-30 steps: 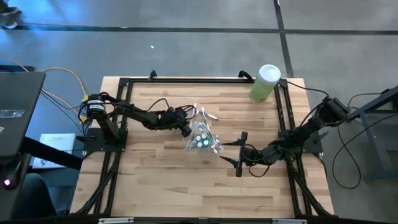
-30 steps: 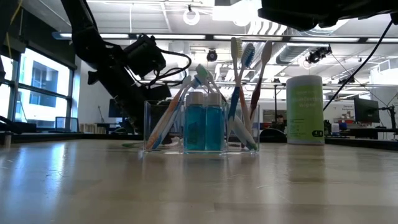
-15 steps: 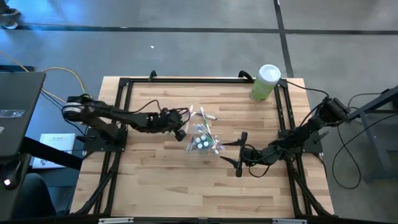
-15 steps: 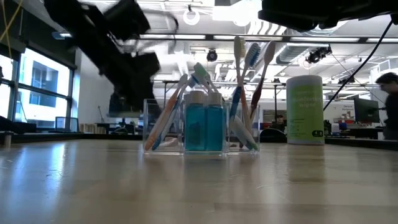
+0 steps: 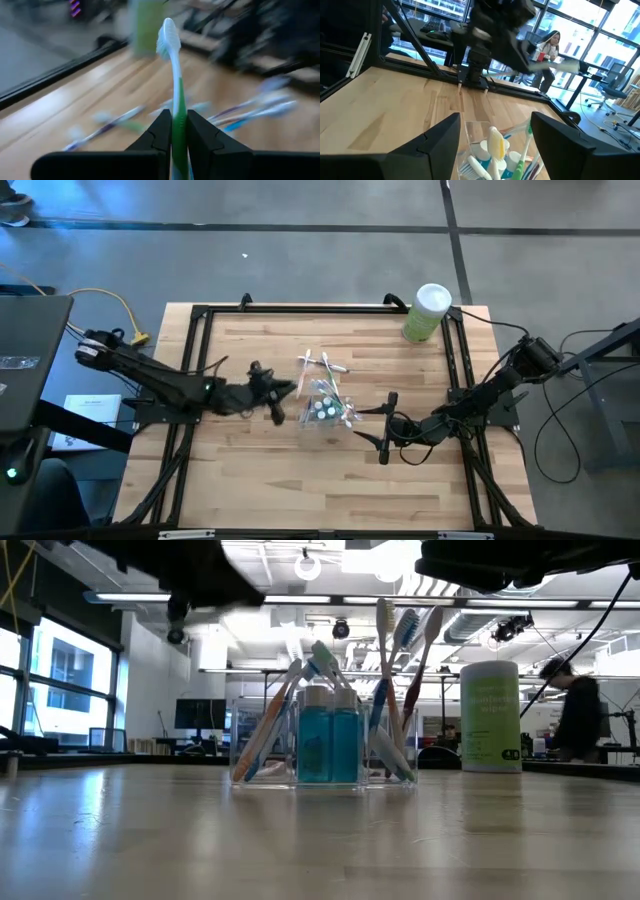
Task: Pick & Place toothbrushing station
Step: Put the green toothbrush into the left side of the transparent organizer
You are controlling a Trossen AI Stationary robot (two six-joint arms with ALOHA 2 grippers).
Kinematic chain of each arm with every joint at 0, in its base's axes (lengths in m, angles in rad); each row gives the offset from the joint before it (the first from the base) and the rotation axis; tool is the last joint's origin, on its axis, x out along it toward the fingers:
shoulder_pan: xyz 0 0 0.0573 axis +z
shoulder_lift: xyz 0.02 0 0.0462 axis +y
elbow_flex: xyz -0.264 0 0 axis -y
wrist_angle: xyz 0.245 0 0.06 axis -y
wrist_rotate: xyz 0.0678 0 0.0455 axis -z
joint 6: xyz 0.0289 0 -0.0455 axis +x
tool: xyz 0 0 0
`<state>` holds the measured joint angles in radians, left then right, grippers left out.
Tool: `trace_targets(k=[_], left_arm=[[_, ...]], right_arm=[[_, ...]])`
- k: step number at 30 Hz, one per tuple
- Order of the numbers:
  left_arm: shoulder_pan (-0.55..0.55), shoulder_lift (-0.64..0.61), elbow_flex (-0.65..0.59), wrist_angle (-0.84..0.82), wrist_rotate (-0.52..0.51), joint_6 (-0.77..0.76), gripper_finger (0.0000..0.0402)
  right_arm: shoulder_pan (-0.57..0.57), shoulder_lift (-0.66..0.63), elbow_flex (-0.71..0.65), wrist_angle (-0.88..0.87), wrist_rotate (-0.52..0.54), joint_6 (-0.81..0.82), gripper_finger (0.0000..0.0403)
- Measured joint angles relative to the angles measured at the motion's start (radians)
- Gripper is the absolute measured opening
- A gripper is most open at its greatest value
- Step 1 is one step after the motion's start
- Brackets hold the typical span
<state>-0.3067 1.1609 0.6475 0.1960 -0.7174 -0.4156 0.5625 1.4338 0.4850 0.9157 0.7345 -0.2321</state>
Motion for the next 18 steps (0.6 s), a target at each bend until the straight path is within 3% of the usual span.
trace_targets(k=[5,9,11,14,18], left_arm=[[-0.112,0.068,-0.083,0.404,-0.003,0.136,0.0027],[-0.108,0.143,-0.184,0.697,-0.034,0.174,0.0027],[-0.091,0.188,-0.237,0.874,0.023,0.201,0.0027],[-0.052,0.282,-0.286,1.161,0.194,0.232,0.0027],[0.010,0.437,-0.287,1.345,0.255,0.209,0.0027]], right_arm=[[0.000,0.000,0.000,-0.005,0.000,0.004,0.0236],[0.000,0.000,0.000,-0.009,0.000,0.004,0.0236],[0.000,0.000,0.000,-0.012,0.000,0.004,0.0236],[-0.003,0.000,0.000,-0.014,0.000,0.004,0.0236],[-0.023,0.000,0.000,-0.018,-0.004,0.037,0.0236]])
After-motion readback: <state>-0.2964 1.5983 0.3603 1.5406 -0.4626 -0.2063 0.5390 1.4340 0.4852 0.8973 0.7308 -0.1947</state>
